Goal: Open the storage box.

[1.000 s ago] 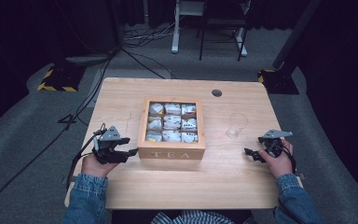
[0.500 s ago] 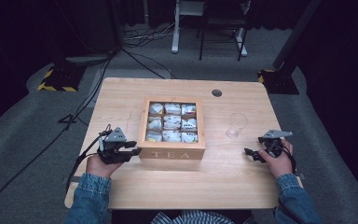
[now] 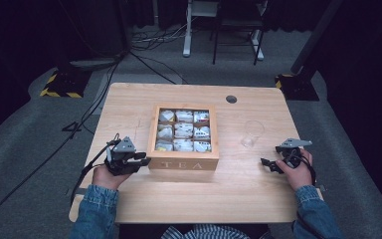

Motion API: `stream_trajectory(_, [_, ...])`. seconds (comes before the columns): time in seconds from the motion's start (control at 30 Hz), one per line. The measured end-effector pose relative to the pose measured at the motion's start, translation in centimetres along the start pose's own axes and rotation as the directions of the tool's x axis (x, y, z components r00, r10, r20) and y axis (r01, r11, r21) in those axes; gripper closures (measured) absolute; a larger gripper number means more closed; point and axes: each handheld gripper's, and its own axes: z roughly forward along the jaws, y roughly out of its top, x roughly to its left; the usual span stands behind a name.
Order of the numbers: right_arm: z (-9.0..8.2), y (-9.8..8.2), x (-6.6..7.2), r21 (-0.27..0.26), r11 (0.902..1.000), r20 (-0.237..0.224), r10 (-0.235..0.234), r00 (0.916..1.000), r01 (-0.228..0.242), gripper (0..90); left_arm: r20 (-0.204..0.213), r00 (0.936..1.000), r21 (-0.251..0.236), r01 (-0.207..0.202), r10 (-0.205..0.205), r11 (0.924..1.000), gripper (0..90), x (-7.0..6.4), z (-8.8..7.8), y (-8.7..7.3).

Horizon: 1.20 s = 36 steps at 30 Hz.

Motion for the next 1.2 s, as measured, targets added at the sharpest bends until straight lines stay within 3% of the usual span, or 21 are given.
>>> stream_trajectory(0.57, [0.0, 0.0, 0.0, 0.0, 1.0, 0.0, 0.0, 1.0, 0.0, 10.1, -0.037, 0.9991, -0.002, -0.019, 0.019, 0.9998, 73.7, -0.5, -0.1, 0.2])
stream_trajectory(0.67, [0.0, 0.0, 0.0, 0.0, 1.0, 0.0, 0.0, 1.0, 0.0, 10.1, -0.045, 0.9989, -0.005, 0.013, -0.014, 0.9999, 64.5, -0.4, 0.1, 0.4])
stream_trajectory(0.8, [0.0, 0.0, 0.0, 0.0, 1.0, 0.0, -0.001, 1.0, 0.001, 10.1, -0.049, 0.9987, -0.007, 0.012, -0.012, 0.9999, 57.4, -0.4, 0.2, 0.6])
stream_trajectory(0.83, [0.0, 0.0, 0.0, 0.0, 1.0, 0.001, -0.002, 1.0, 0.002, 10.1, -0.067, 0.9977, -0.002, 0.005, -0.005, 1.0, 55.3, -0.5, 0.2, 0.8])
stream_trajectory(0.97, [-0.1, -0.1, 0.1, -0.002, 1.0, -0.004, -0.003, 1.0, 0.003, 10.1, -0.1, 0.9948, -0.011, -0.021, 0.02, 0.9997, 54.3, -1.0, 0.0, 1.4])
stream_trajectory(1.2, [-0.3, -0.2, 0.2, -0.001, 1.0, -0.005, -0.002, 1.0, 0.002, 10.1, -0.091, 0.9958, -0.067, 0.006, -0.012, 0.9978, 46.9, -0.5, -0.5, 1.7])
